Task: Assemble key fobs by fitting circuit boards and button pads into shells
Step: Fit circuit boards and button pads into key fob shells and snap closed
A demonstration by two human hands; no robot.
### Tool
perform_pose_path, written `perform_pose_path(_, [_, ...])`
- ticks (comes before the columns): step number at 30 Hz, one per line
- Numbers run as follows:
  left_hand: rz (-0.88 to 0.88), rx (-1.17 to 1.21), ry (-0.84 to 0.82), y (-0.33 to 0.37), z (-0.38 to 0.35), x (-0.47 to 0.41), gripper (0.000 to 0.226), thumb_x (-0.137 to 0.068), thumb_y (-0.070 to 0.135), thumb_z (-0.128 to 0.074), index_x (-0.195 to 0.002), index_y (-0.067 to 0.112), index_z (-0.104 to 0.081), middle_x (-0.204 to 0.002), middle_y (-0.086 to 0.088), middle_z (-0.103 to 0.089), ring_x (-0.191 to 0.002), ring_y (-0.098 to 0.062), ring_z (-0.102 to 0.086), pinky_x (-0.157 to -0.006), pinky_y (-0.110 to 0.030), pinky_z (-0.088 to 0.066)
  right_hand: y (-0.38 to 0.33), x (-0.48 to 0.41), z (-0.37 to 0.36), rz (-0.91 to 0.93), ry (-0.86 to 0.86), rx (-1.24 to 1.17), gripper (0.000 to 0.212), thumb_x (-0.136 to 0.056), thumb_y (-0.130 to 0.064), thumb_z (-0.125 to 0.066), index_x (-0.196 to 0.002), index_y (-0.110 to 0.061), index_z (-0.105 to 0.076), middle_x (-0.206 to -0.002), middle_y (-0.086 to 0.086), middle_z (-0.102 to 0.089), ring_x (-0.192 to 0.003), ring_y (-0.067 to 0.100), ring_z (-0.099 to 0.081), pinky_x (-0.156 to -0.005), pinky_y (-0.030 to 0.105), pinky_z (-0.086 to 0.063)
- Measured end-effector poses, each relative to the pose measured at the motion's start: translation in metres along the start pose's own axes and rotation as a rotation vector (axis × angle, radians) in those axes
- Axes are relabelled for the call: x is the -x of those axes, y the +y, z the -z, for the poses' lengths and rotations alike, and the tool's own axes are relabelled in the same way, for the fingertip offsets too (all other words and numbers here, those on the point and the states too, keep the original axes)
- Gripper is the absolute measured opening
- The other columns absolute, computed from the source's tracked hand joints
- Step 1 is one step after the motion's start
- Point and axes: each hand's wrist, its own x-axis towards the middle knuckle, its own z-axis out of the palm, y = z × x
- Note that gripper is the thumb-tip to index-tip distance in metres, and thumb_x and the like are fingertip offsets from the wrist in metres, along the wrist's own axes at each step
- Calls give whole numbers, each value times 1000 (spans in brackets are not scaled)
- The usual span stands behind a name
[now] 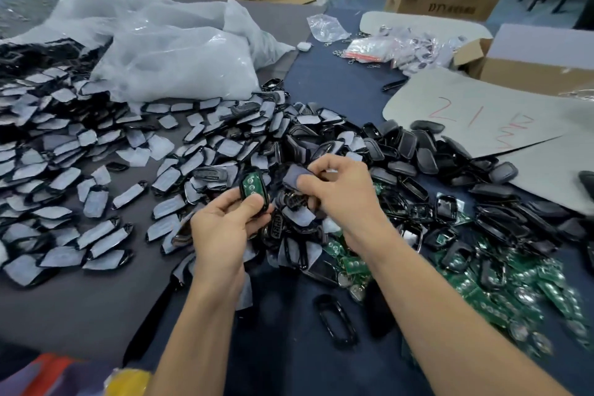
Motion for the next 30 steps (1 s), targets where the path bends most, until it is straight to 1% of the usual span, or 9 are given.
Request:
perform_pose_path(3, [13, -17, -126, -6, -17, 15, 11, -88, -5, -69, -86, 6, -70, -84, -15, -78, -73, -25, -77, -64, -26, -61, 2, 33, 27, -106, 14, -267, 18, -85, 2, -77, -82, -11, -65, -69, 14, -70, -43, 16, -56, -42, 22, -40])
perform_pose_path(4, [10, -44, -192, -9, -23, 22, 8, -85, -2, -70, -87, 6, -69, -85, -15, -78, -72, -25, -76, -63, -27, -61, 4, 43, 34, -134, 49, -296, 16, -85, 2, -77, -88, -9, -66, -67, 14, -70, -42, 15, -55, -41, 21, -39])
perform_pose_path(6, [2, -121, -313, -16, -34, 36, 26, -76, 5, -69, -101, 7, -62, -83, -10, -78, -67, -23, -75, -60, -29, -61, 10, 59, 45, -166, 114, -326, 16, -86, 3, -76, -96, -8, -69, -63, 9, -68, -39, 14, -54, -39, 20, -37])
perform_pose_path(9, [-7, -228, -428, -27, -44, 50, 57, -69, 9, -67, -119, 35, -65, -84, -4, -76, -60, -23, -71, -60, -33, -59, 16, 76, 59, -191, 168, -360, 15, -87, 6, -74, -95, -6, -70, -65, 8, -68, -37, 13, -51, -38, 21, -36])
perform_pose_path(11, [-25, -330, -490, -33, -50, 60, 61, -66, 13, -65, -115, 50, -72, -76, 0, -74, -56, -20, -68, -59, -32, -58, 19, 84, 67, -200, 189, -379, 13, -88, 6, -72, -97, -4, -70, -67, 7, -68, -37, 13, -51, -39, 21, -36])
perform_pose_path(16, [85, -239, -477, -39, -69, 84, 37, -67, 7, -57, -91, 30, -72, -65, -5, -65, -51, -20, -57, -45, -27, -46, 25, 101, 84, -201, 225, -406, 11, -90, 5, -71, -95, -5, -70, -71, 6, -70, -39, 15, -52, -41, 22, -38])
perform_pose_path(22, [141, -211, -517, -37, -82, 98, 20, -98, 4, -47, -107, 10, -65, -69, -6, -60, -49, -20, -54, -40, -26, -38, 30, 108, 97, -171, 235, -394, 19, -91, 4, -71, -84, -14, -75, -69, 6, -71, -40, 15, -53, -41, 23, -40])
perform_pose_path(26, [98, -315, -528, -39, -86, 100, 7, -100, 9, -64, -103, 12, -69, -60, -6, -59, -46, -18, -52, -38, -25, -37, 32, 113, 103, -140, 194, -347, 10, -88, 3, -74, -95, -5, -73, -69, 9, -71, -41, 15, -51, -42, 22, -41])
perform_pose_path(30, [240, -198, -512, -33, -84, 97, 5, -98, 6, -65, -101, 7, -69, -60, -5, -57, -42, -17, -49, -35, -23, -34, 32, 121, 111, -80, 50, -403, 49, -72, 4, -77, -112, -23, -78, -82, 11, -76, -67, 17, -68, -65, 23, -55])
